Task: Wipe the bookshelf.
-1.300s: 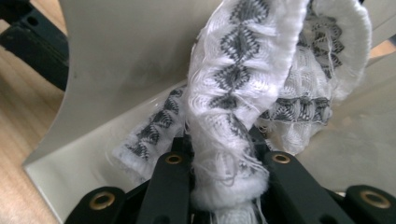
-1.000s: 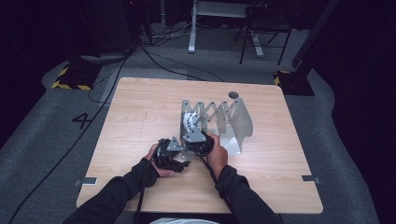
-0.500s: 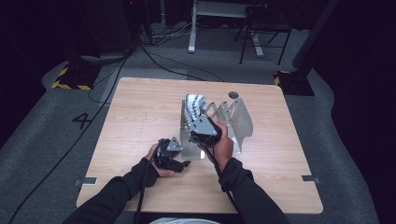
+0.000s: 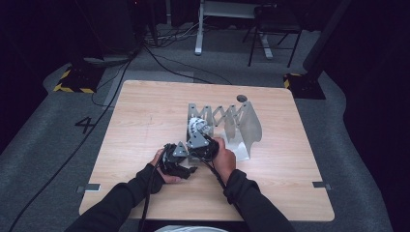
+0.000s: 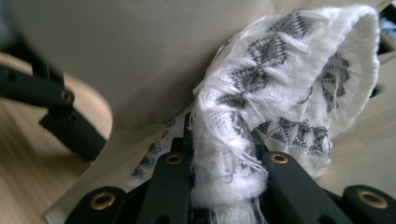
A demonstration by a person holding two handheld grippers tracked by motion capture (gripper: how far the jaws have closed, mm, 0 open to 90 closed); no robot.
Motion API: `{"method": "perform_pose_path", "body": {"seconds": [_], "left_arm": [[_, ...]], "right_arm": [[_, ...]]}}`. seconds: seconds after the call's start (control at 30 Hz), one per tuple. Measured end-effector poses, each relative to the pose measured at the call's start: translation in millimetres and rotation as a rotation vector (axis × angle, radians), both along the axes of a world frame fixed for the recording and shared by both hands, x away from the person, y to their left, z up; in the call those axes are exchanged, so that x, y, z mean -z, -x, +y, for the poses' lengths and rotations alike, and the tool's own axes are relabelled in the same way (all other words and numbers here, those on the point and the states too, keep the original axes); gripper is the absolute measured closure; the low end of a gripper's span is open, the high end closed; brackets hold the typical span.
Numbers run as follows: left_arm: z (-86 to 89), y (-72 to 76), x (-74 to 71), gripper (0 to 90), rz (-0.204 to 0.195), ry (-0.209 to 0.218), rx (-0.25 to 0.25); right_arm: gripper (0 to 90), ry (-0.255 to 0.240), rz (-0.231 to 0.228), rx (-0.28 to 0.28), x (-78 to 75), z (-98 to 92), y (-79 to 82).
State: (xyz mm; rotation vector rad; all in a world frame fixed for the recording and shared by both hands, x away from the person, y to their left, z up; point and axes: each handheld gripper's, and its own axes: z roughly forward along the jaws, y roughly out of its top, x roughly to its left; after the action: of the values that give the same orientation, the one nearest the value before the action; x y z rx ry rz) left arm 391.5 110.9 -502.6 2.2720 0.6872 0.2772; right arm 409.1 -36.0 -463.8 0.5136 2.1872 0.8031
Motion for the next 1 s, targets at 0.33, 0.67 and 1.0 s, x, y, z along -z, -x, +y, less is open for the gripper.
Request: {"method": "perform_pose_path", "body": {"seconds": [0.33, 0.67, 1.0], "left_arm": [[0.0, -0.3, -0.2, 25.7, -0.002, -0.011, 0.013], [7.4, 4.1, 0.1, 25.6, 0.012, -0.002, 0.047], [38.5, -0.3, 0.3, 24.4, 0.013, -0.003, 0.008]], "right_arm": [[79.3, -0.037, 0.095, -0.024, 16.9, -2.7, -4.5], [79.2, -0.076, 0.192, -0.022, 35.0, -19.2, -0.2], [79.0, -0.031, 0.219, -0.044, 29.2, -26.7, 3.9]]}}
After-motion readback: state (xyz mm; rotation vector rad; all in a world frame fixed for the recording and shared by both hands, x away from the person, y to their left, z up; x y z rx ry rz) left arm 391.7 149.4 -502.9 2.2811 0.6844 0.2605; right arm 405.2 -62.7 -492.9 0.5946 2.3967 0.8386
